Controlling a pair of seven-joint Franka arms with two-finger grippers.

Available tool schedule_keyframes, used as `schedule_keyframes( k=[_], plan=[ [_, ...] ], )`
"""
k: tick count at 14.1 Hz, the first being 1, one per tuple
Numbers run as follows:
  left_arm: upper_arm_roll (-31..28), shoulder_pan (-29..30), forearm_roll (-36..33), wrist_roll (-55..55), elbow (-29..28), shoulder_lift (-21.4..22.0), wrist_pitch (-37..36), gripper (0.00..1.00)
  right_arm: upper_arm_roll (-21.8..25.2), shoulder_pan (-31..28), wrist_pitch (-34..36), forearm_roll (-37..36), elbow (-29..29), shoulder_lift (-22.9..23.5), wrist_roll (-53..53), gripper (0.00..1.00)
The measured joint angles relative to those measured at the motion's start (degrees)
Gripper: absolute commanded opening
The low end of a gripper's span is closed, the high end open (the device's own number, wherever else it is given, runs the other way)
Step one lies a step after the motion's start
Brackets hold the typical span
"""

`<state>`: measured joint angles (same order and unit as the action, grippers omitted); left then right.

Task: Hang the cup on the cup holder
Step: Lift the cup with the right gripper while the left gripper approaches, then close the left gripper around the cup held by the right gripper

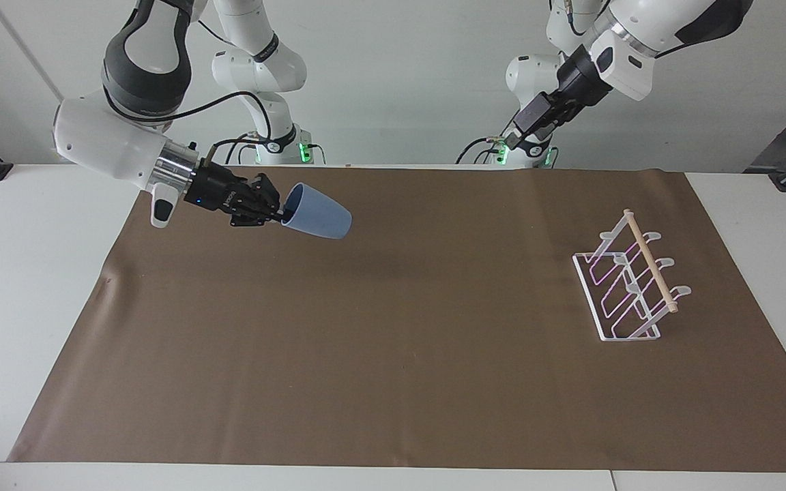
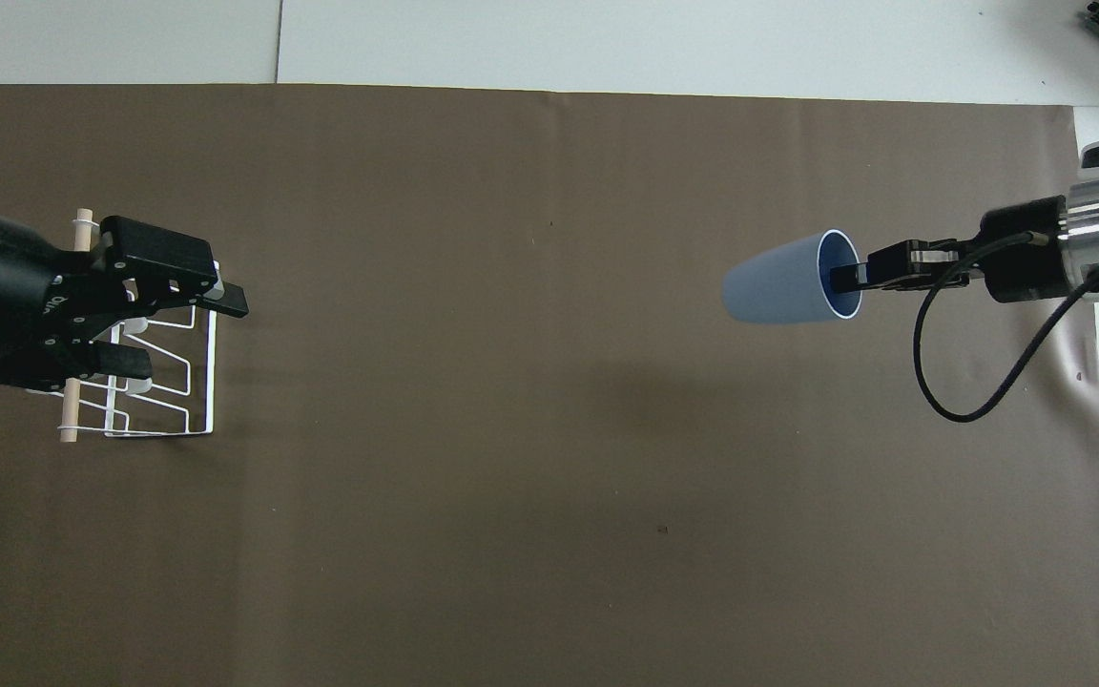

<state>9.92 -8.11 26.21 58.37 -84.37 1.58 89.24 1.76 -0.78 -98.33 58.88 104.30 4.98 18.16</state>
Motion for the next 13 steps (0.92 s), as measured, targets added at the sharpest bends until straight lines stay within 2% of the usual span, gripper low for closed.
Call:
schedule_keyframes(
  k=[5,13],
  plan=[
    [0.8,-5.7,1.5,20.0,-2.8,-0.7,9.6,1.0,-0.1,0.6,0.0,15.6,7.0,-2.4,3.8,0.0],
    [0.9,-12.5,3.1,44.0,-3.0,-4.7,22.5,1.0,-0.2,3.0,0.0,28.0,13.7,-6.2,5.2,0.0]
  ],
)
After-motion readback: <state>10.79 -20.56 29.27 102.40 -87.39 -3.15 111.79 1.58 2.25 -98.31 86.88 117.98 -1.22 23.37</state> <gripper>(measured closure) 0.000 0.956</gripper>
